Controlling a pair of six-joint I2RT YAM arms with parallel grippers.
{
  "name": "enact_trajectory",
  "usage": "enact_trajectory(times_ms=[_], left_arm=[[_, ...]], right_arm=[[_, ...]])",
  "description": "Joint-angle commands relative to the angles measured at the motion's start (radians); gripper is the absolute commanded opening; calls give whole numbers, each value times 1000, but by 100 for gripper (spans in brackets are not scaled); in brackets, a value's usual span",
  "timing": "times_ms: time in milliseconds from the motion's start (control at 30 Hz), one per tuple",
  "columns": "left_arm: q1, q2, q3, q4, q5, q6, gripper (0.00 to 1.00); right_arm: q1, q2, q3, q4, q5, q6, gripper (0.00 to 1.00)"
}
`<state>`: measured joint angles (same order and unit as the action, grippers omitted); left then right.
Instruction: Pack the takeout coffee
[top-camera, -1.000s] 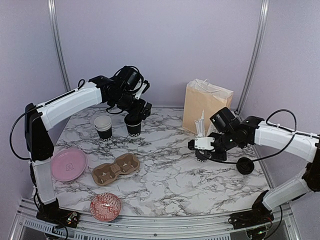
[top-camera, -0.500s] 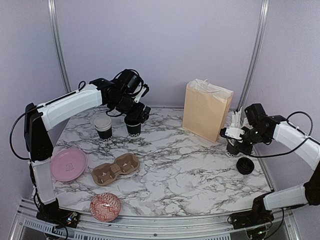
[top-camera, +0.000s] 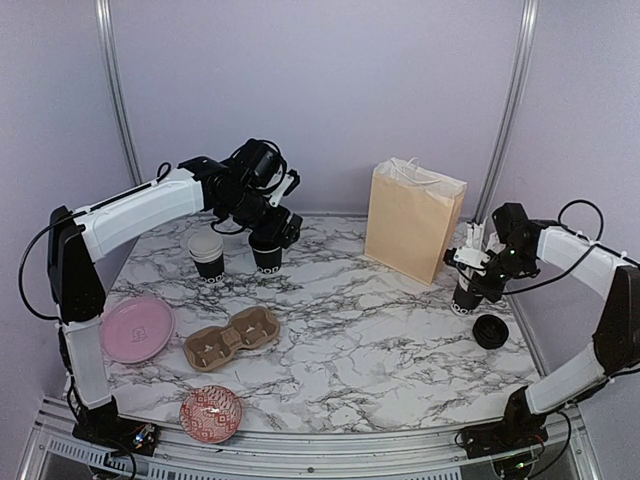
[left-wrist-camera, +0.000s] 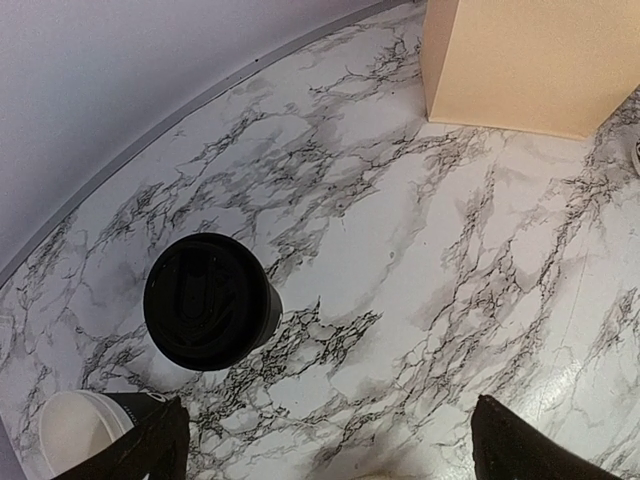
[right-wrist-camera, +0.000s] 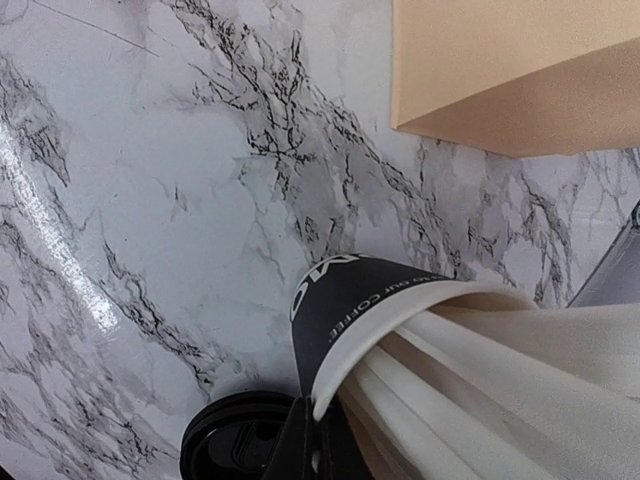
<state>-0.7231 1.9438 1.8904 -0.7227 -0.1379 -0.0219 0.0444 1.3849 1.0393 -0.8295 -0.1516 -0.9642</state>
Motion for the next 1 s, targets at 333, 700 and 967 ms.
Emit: enact_trajectory(times_ms=[333,700,967], left_arm=[[-8,-89,-21,-1,0,12,99],[62,-226,-124,-121,-209,-73,91],[195,-122,-131,-185,-73,-122,67]], right_arm=[[-10,2,91,-60,-65,19,23],[101,-225,104,-315,-414,-39,41],[298,-154,54,-227,-461,23,40]])
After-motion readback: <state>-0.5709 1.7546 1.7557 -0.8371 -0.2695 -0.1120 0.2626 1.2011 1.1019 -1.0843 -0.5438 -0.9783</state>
